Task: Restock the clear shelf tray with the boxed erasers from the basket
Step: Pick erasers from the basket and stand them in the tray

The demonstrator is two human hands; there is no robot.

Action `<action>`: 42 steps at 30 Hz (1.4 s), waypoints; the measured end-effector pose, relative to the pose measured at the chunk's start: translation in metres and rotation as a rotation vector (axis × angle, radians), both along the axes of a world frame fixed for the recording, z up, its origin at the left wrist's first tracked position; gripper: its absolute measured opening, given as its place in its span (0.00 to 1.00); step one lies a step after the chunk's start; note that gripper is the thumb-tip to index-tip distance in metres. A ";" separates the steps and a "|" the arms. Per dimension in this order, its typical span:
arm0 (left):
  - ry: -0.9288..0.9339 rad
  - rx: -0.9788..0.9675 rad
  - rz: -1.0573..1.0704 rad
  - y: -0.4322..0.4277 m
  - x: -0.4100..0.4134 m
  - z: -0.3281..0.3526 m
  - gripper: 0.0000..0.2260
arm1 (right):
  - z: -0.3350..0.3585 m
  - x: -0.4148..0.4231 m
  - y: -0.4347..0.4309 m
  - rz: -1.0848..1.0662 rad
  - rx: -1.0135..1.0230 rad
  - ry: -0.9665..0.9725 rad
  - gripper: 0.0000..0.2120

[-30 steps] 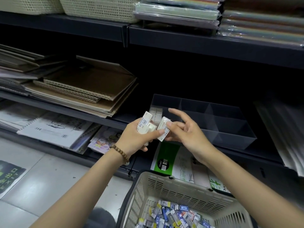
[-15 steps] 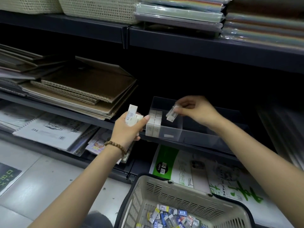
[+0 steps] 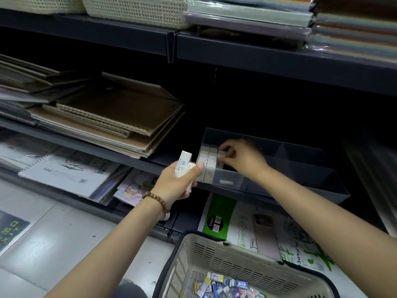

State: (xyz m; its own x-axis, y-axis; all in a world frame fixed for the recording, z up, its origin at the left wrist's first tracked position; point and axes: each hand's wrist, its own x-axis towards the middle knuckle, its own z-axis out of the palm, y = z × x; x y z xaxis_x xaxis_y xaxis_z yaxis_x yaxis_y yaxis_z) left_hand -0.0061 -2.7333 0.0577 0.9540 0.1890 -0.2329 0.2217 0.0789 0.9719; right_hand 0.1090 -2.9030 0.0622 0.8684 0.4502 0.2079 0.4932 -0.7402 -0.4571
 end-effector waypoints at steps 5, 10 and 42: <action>0.097 -0.287 -0.074 -0.002 -0.004 0.006 0.10 | 0.001 -0.002 -0.004 0.019 -0.084 -0.020 0.14; 0.083 -0.502 -0.139 0.000 -0.006 0.010 0.08 | 0.017 -0.012 -0.014 -0.017 0.012 -0.006 0.14; 0.065 -0.358 -0.107 -0.014 -0.013 0.011 0.21 | 0.024 -0.102 0.016 -0.039 0.723 0.741 0.13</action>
State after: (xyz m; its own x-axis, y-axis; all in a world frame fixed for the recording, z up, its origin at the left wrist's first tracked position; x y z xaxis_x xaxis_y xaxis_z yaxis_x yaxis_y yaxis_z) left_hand -0.0196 -2.7471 0.0692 0.9449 -0.0156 -0.3271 0.3077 0.3841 0.8705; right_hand 0.0069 -2.8874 0.0858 0.9000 0.3992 -0.1750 -0.1111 -0.1780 -0.9777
